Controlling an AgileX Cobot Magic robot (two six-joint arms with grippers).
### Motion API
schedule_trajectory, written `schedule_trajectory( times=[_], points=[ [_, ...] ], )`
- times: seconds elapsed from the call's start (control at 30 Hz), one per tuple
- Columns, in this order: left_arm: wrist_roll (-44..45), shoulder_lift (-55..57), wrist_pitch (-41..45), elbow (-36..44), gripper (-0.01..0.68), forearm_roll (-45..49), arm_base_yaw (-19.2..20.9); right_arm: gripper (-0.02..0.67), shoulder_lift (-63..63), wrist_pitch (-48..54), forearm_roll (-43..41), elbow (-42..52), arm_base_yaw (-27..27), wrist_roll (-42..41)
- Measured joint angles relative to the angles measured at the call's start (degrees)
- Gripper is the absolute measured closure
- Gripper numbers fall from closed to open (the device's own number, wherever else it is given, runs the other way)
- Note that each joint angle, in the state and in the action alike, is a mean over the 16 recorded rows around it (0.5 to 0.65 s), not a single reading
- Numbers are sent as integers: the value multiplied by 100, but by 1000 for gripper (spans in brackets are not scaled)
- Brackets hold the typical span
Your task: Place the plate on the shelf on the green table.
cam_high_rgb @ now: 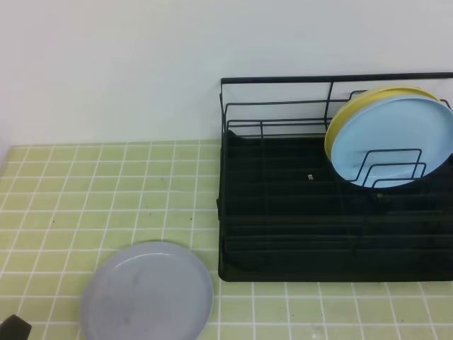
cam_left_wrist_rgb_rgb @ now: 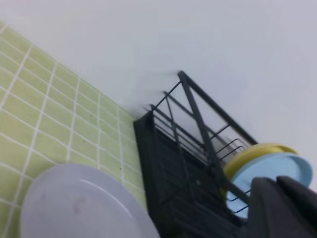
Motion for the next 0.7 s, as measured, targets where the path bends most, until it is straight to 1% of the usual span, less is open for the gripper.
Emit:
schedule_trajectory(
  times=[0.13,0.27,0.47,0.57,0.7],
  points=[
    [271,0,0,0,675,124,0,651,0,402,-82,0,0,-1007],
    [632,0,0,0,675,200,0,651,0,849,-131,0,0,-1709],
    [1564,0,-19,0,675,328,0,651,0,1659,-226,0,0,-3316],
    [1930,0,-106,0,675,57,0,651,0,1887,-11,0,0,-3775],
    [2182,0,-289,0,675,-834,0,651,0,1873,750,0,0,-3903]
  ],
)
